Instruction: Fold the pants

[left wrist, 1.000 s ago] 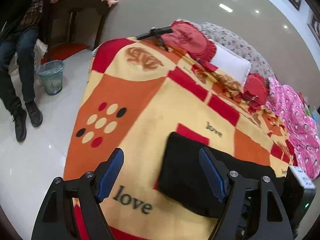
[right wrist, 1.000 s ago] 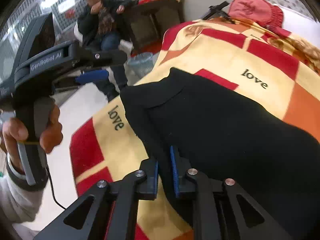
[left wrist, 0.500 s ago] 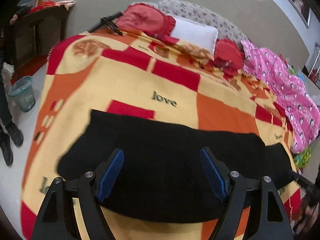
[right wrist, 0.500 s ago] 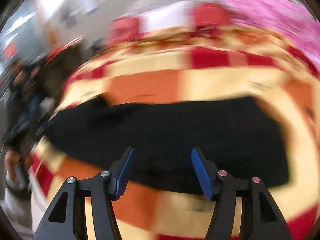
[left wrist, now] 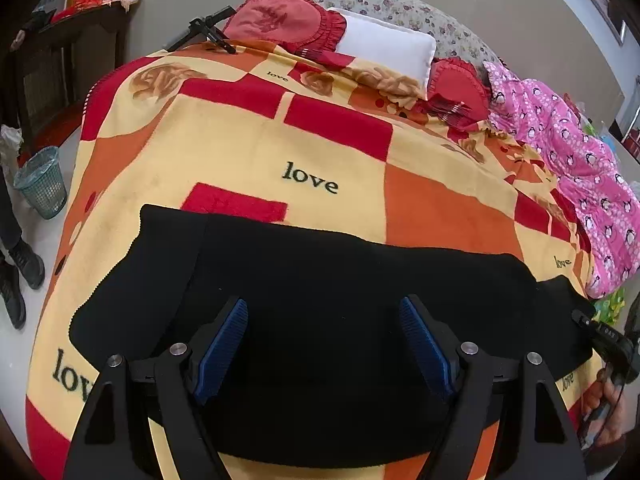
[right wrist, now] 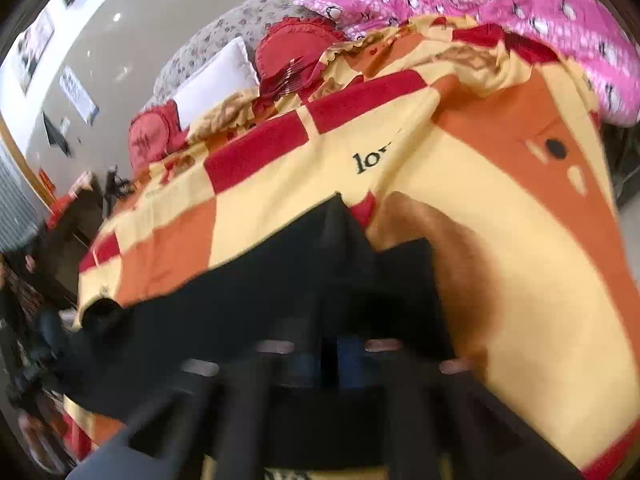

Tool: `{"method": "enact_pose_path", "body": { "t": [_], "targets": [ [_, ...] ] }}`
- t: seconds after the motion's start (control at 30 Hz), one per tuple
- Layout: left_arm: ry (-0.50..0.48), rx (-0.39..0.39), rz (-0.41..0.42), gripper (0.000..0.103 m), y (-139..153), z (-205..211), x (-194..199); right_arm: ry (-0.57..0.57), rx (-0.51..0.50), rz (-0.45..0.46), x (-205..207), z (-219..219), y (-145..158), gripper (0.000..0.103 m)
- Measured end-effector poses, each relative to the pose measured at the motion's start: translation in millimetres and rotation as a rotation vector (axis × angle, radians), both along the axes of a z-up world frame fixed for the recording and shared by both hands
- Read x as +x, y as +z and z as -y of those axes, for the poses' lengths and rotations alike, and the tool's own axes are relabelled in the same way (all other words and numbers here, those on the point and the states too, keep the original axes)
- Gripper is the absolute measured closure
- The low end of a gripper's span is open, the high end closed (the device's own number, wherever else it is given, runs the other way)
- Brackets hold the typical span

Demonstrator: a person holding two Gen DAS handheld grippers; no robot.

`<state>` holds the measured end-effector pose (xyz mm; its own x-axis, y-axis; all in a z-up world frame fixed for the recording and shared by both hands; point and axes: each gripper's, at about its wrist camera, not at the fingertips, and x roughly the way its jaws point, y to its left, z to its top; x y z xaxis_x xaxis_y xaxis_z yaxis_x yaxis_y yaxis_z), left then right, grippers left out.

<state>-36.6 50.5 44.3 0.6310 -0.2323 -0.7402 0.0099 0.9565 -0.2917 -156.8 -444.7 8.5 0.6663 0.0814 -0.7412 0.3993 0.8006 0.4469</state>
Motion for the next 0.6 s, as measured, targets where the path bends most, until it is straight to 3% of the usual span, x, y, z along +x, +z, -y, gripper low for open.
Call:
{"method": "enact_pose_path", "body": {
  "t": [0.13, 0.23, 0.43, 0.6],
  "targets": [
    [-0.004, 0.004, 0.033, 0.025, 10, 2, -6, 0.011, -0.027, 0.098, -23, 2, 33, 0.099],
    [-0.017, 0.008, 0.05, 0.025, 11, 6, -10, 0.009, -0.093, 0.096, -46, 0, 51, 0.099],
    [-0.03, 0.052, 0.004, 0.026, -10, 19, -8, -0.001, -0.096, -0.078, -40, 2, 3, 0.097],
    [-0.05, 0.056, 0.025, 0.026, -2, 29, -11, 0.008, -0.221, -0.06, -55, -12, 36, 0.074]
  ]
}}
